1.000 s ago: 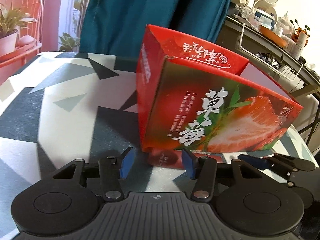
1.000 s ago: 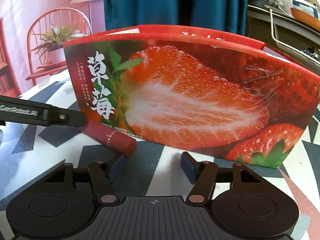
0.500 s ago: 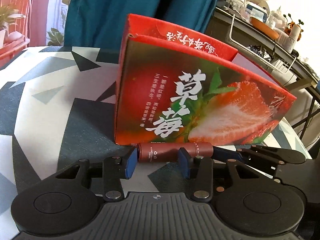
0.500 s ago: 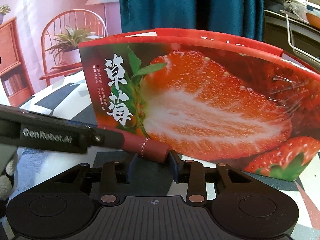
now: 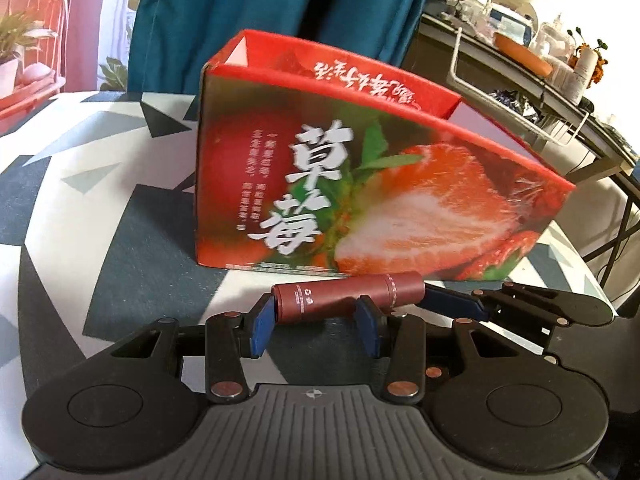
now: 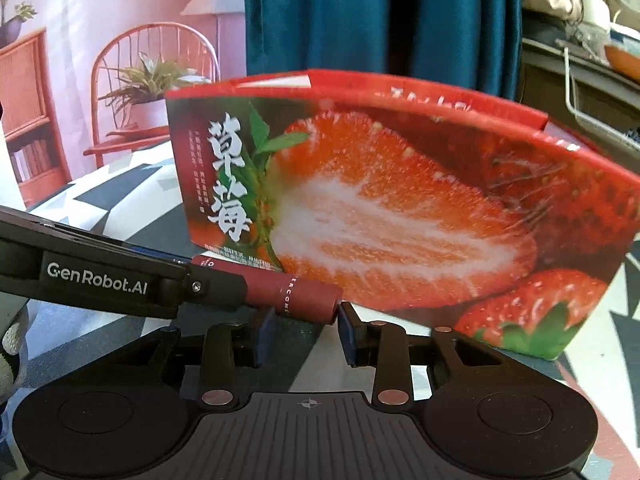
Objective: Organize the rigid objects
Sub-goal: 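Lift the lipstick tube with both grippers and lower it into the red box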
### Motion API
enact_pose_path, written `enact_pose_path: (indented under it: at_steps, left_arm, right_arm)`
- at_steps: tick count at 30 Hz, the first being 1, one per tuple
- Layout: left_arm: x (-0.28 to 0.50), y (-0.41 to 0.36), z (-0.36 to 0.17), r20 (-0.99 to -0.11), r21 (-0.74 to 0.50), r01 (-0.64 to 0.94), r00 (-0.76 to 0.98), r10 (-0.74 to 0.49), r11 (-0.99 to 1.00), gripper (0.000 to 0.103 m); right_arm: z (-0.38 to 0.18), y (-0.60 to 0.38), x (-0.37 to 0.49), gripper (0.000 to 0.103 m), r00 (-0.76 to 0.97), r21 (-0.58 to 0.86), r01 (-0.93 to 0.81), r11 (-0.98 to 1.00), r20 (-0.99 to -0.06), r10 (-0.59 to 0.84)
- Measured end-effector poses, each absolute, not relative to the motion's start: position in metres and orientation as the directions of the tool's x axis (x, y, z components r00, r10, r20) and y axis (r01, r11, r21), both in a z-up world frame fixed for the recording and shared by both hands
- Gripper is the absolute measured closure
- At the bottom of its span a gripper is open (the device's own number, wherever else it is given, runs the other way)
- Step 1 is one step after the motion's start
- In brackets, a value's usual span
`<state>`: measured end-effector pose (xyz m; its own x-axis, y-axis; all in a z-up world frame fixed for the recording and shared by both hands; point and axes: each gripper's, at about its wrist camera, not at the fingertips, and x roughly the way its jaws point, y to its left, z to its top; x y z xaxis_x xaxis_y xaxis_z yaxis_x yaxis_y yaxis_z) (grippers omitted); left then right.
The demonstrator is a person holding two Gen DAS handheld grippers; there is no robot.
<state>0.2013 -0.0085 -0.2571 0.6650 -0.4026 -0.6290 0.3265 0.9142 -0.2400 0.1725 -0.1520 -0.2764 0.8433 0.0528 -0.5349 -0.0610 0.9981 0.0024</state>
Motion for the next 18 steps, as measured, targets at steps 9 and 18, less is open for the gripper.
enact_pose_path:
  at_steps: [9,18]
  left_arm:
    - [0.180,-0.015,-0.239,-0.600,-0.221,0.339,0.692,-0.401,0.915,0.056]
    - [0.160,-0.018,-0.214,-0.539,-0.206,0.349,0.740,-0.403,0.914,0.056]
  right_arm:
    - [-0.259,-0.157,0.149,0.072,0.871,-0.010,-0.059,0.998,-0.489,0.047]
    - [-0.234,-0.161,0.129,0.072,0.903,0.000,-0.063,0.998,-0.427,0.057]
